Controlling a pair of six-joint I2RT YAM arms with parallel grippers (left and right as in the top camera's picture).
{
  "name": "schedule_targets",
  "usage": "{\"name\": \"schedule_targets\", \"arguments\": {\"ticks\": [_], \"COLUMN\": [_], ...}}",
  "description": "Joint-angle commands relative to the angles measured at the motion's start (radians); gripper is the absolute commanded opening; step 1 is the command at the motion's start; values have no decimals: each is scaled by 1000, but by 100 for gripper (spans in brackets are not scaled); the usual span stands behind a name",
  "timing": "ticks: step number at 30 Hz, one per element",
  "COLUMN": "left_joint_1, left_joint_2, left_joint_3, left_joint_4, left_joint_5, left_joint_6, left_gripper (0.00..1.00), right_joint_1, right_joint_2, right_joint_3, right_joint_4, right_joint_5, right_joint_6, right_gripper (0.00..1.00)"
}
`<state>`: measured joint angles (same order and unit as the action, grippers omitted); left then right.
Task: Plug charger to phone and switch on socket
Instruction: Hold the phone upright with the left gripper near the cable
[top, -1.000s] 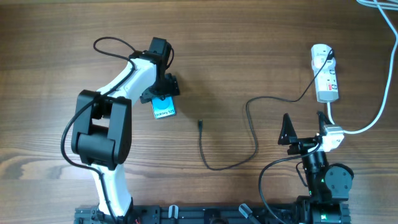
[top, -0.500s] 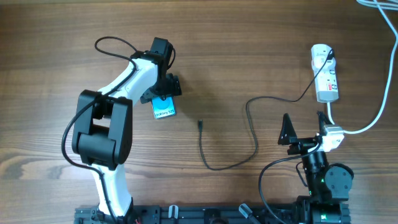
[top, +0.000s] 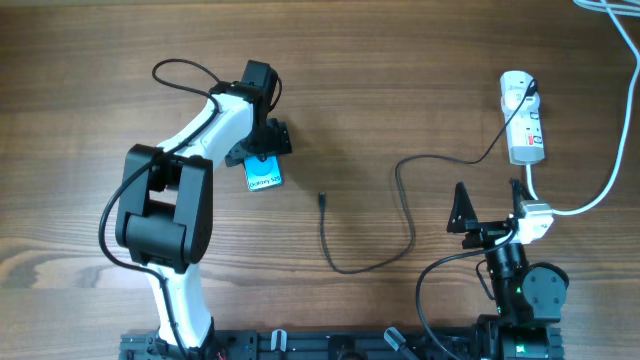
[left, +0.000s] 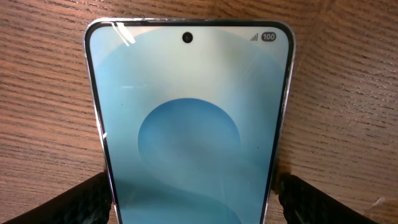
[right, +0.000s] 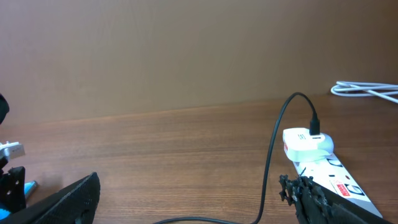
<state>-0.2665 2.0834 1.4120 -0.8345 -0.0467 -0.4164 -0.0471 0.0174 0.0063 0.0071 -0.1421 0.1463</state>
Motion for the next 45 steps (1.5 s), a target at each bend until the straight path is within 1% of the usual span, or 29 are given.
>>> {"name": "schedule_targets", "arguments": {"ticks": [1,10,19,21,33,35,40,45], "left_joint_1": [5,5,3,3,5,7,8,8], "left_joint_2": [110,110,110,110,109,103,70,15], "left_joint_3": [-71,-71,-71,-71,-71,-65,-27,44], "left_joint_4": [-34,-30,-23,-23,-28,-45,-85,-168], "left_joint_5": [-15,-34,-33,-33,-34,-34,-35,-35], "left_joint_6": [20,20,19,19,20,20,20,20], "left_gripper": [89,91,83,79,77,74,73,73], "right_joint_1": [4,4,4,4,4,4,4,4], "right_joint_2": [-10,-10,-10,-10,-10,-10,-10,-10], "right_joint_3": [-1,-1,-1,-1,-1,-1,-1,-1], "right_joint_4": [4,4,4,4,4,4,4,4], "right_joint_5": [-13,-13,-13,-13,-13,-13,-13,-13], "right_joint_6": [13,13,13,13,13,13,13,13], "right_gripper": [100,100,100,100,100,100,100,100]}}
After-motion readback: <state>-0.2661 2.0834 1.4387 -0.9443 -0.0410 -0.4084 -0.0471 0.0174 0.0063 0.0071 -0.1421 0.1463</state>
